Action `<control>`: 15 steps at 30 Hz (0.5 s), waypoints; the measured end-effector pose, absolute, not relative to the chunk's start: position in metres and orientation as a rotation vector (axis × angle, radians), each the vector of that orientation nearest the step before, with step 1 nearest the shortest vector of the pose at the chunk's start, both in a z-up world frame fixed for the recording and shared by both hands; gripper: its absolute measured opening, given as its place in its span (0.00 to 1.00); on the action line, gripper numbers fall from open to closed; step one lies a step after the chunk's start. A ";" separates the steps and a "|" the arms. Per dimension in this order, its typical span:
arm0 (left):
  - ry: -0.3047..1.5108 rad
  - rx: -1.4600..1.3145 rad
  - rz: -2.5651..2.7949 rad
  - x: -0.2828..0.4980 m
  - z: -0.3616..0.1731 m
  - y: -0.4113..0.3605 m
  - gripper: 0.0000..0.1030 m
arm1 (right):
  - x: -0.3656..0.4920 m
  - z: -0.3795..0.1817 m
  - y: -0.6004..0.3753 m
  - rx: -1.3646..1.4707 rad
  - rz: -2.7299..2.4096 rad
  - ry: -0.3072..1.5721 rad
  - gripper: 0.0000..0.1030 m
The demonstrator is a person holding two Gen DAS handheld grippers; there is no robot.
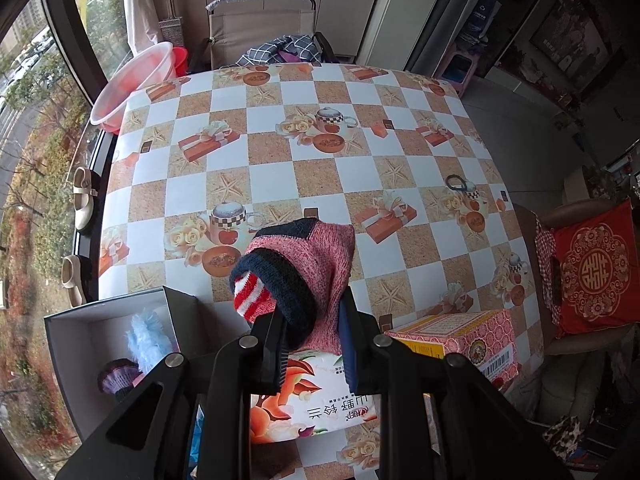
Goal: Organize soft objects
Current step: 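Lift the pink hat and leopard scrunchie and carry them over the white box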
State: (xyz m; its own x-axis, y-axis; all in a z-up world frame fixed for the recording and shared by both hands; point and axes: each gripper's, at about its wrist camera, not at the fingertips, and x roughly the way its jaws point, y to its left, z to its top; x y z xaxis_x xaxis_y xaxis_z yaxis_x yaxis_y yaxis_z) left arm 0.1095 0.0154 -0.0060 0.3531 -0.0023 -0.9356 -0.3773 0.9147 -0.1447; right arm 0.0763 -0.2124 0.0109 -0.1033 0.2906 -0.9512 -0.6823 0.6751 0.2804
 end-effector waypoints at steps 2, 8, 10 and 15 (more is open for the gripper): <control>1.185 -0.370 0.249 0.104 -0.004 0.016 0.23 | 0.068 0.011 -0.208 -0.354 0.865 1.458 0.33; 1.177 -0.410 0.263 0.083 -0.003 0.024 0.23 | 0.049 0.004 -0.191 -0.392 0.921 1.471 0.33; 1.175 -0.421 0.274 0.074 -0.003 0.027 0.23 | 0.045 0.004 -0.184 -0.415 0.941 1.467 0.33; 1.172 -0.445 0.306 0.049 -0.004 0.037 0.23 | 0.036 0.004 -0.165 -0.463 0.990 1.458 0.33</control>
State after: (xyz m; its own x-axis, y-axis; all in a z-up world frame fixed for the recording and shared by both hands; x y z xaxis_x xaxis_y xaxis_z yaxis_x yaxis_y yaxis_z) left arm 0.0495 0.0367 -0.0036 0.3627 0.0016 -0.9319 -0.4548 0.8731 -0.1755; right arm 0.0361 -0.1655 0.0040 -0.1685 0.2727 -0.9472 -0.7800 0.5507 0.2973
